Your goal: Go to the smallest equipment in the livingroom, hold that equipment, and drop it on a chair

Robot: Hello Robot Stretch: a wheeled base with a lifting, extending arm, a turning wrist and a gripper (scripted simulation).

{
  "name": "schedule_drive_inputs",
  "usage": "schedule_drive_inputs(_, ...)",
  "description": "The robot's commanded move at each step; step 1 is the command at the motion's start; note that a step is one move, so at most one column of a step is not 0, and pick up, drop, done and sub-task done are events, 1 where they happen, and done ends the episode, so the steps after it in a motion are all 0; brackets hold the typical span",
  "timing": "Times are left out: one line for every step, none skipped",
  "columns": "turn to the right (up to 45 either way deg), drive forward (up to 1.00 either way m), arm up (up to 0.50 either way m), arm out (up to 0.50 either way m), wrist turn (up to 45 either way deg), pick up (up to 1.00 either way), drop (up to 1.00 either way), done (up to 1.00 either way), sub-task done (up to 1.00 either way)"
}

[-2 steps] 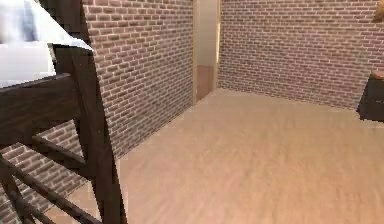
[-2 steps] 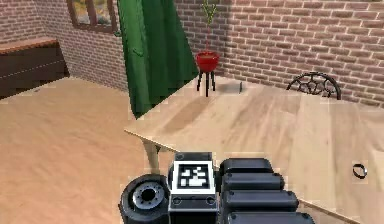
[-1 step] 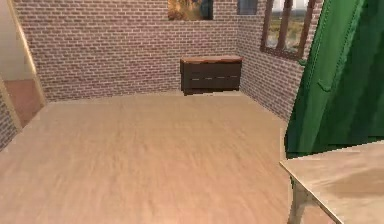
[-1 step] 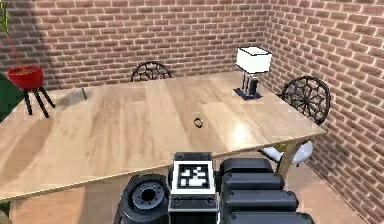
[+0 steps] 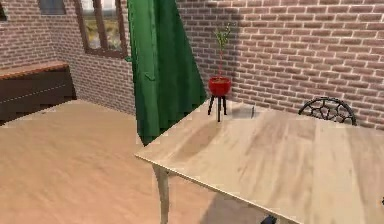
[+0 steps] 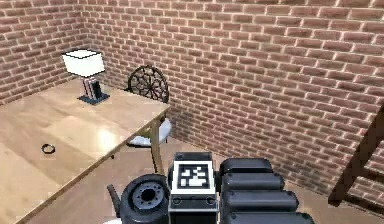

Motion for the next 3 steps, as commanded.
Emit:
schedule_drive_inputs(45.0, 0.0, 0.0, 0.0, 0.0, 0.0, 0.0, 0.0, 0.0)
schedule_drive_inputs(21.0, 0.0, 0.0, 0.0, 0.0, 0.0, 0.0, 0.0, 0.0)
schedule_drive_inputs(-45.0, 0.0, 0.0, 0.0, 0.0, 0.0, 0.0, 0.0, 0.0)
